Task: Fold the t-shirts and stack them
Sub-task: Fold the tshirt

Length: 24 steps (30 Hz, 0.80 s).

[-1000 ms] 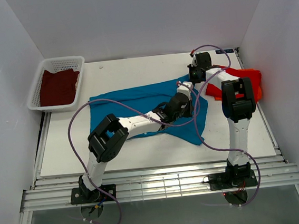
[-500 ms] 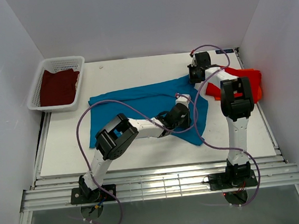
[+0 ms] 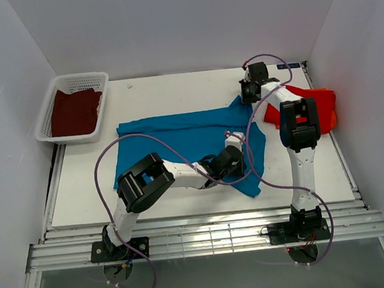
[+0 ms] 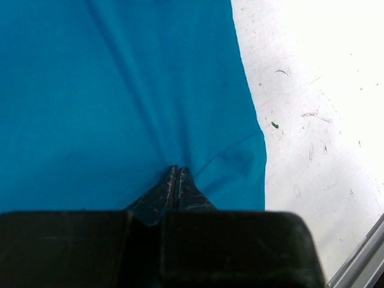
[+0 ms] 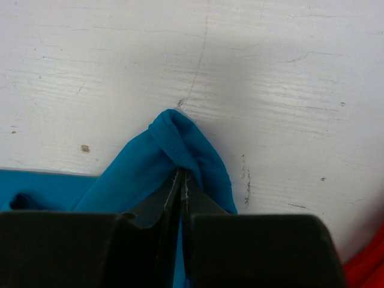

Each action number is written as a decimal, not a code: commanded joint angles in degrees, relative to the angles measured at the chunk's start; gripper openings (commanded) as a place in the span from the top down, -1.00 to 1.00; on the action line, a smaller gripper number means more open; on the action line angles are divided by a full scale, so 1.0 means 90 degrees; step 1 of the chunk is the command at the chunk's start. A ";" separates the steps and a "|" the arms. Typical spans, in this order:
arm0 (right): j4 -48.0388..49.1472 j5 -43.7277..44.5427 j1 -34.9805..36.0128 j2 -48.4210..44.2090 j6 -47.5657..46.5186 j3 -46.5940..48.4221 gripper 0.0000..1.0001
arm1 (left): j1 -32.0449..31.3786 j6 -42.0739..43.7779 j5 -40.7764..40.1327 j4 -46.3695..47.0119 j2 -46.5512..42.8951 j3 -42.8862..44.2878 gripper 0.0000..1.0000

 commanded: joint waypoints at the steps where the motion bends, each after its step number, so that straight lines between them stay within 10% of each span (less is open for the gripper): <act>1: -0.0119 0.0025 -0.0060 0.0233 -0.0093 0.0246 0.85 | -0.0131 0.0106 0.0102 -0.0830 -0.0119 -0.0208 1.00; 9: 0.0943 -0.0054 -0.0060 -0.0966 -0.0317 -0.0680 0.85 | -0.0131 0.1336 -0.0072 -0.0624 0.0115 0.1089 1.00; 18: 0.1844 -0.0629 -0.0060 -0.2959 -0.0250 -0.2068 0.10 | 0.0210 0.2684 -0.1995 -0.1269 -0.0654 0.2274 -0.23; 24: 0.0927 -0.1791 -0.0021 -0.2434 -0.0259 -0.1348 0.08 | 0.2021 0.2091 -0.1902 -0.2234 -0.1525 0.1600 -0.01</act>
